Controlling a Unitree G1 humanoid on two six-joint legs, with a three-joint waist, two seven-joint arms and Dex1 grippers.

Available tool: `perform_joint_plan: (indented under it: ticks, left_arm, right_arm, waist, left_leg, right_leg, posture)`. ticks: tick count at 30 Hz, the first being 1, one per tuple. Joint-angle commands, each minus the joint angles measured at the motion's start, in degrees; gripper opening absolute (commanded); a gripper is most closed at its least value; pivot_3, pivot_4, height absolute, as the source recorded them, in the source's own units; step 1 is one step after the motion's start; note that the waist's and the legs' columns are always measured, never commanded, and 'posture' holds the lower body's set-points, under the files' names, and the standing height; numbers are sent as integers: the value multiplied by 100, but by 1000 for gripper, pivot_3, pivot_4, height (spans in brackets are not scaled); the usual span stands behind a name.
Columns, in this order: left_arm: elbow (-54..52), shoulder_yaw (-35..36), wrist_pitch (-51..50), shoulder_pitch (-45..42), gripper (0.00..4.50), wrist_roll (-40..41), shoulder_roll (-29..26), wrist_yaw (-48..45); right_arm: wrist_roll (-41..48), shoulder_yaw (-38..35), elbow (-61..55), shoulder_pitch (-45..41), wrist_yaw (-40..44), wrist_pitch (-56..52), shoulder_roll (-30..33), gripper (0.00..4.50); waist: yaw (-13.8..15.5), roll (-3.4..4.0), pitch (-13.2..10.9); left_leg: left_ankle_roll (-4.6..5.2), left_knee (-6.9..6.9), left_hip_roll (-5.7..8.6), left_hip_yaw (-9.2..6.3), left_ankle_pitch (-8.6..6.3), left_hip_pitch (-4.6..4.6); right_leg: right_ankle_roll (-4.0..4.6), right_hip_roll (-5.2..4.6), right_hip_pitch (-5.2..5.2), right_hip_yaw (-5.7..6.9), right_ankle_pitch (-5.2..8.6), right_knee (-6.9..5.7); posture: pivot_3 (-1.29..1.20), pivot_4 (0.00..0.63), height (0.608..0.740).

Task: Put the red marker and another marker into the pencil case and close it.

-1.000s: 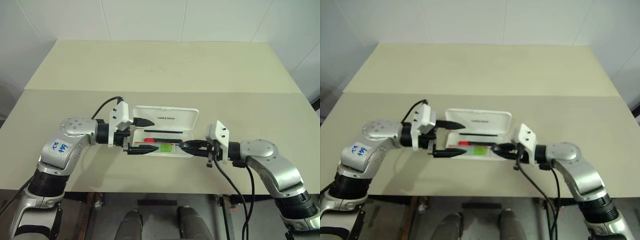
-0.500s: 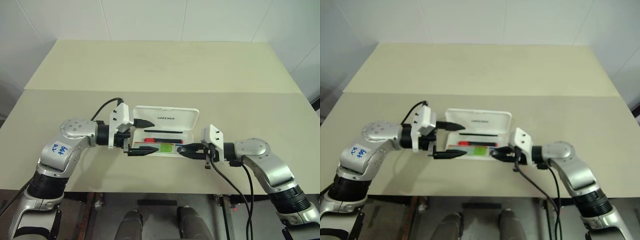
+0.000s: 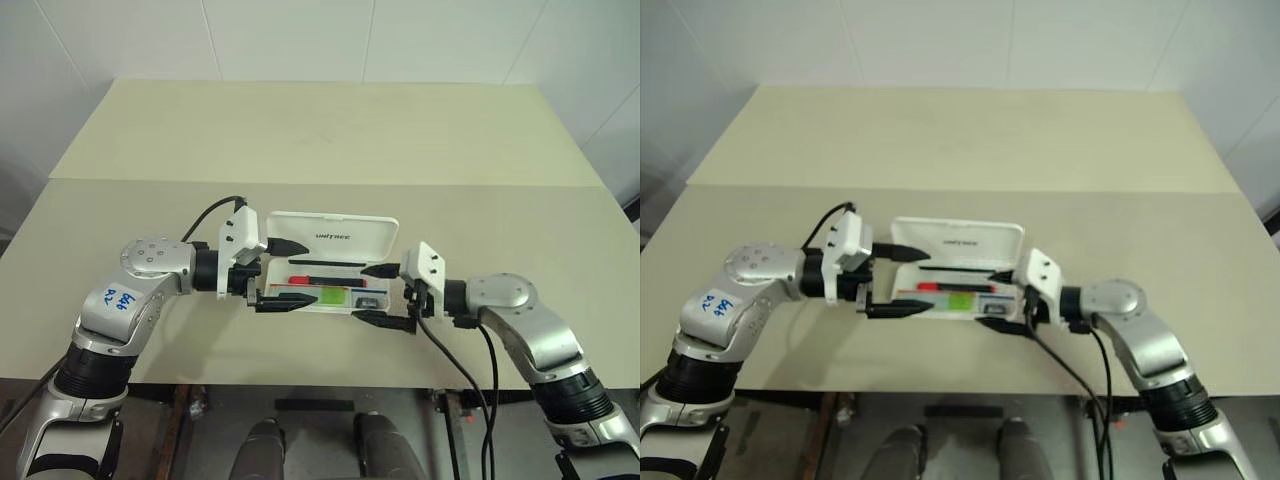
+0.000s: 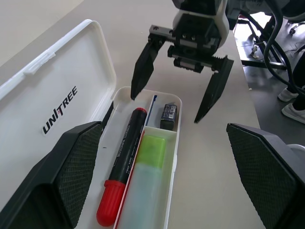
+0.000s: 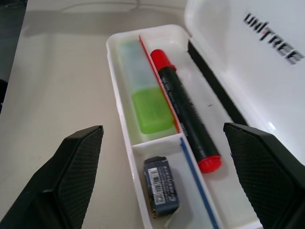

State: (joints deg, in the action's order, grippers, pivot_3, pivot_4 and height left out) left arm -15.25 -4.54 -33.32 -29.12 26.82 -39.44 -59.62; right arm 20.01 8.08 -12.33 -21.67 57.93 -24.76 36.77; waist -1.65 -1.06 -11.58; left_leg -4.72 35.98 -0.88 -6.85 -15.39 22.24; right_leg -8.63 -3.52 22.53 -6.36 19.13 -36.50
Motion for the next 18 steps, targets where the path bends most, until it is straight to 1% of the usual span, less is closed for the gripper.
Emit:
perform_joint_plan:
  ticks: [1,4,7,11,16,18]
  left_arm:
    - [-142,247,71,9,4500,159,-120,-101]
    - [-36,462,169,67,4500,285,-175,-261]
    - [47,628,268,113,4500,319,-213,-325]
    - [288,907,518,212,4500,253,-331,-376]
    - [461,1002,706,247,4500,208,-442,-400]
    - [544,1010,776,247,4500,193,-477,-429]
  right_arm:
    - [312,-336,-582,66,105,-176,255,4290]
    - [622,-634,-1072,255,178,-464,581,4290]
    - [792,-853,-1354,387,89,-645,753,4290]
    - [1058,-1492,-1766,700,-100,-927,1036,4290]
    - [1407,-2280,-1963,823,-361,-1258,1293,4290]
    - [1473,-2454,-2023,869,-420,-1340,1384,4290]
  waist:
    - [2,0,0]
    - [5,0,0]
    - [-4,0,0]
    - [6,0,0]
    - [7,-1,0]
    - [7,0,0]
  left_leg:
    - [0,0,0,0,0,0]
    - [0,-2,-1,0,0,1]
    - [1,-2,-1,0,-1,0]
    - [1,-1,-1,0,-1,0]
    - [2,-2,0,0,-1,2]
    - [2,-2,0,0,-1,2]
  right_leg:
    - [0,0,0,0,0,0]
    - [0,0,0,1,0,1]
    - [1,0,0,1,1,3]
    - [1,1,-1,1,1,2]
    - [1,-1,-1,1,1,5]
    - [1,-1,-1,0,1,5]
  posture:
    - [0,150,740]
    - [0,150,740]
    - [0,150,740]
    - [0,150,740]
    - [0,150,740]
    - [0,150,740]
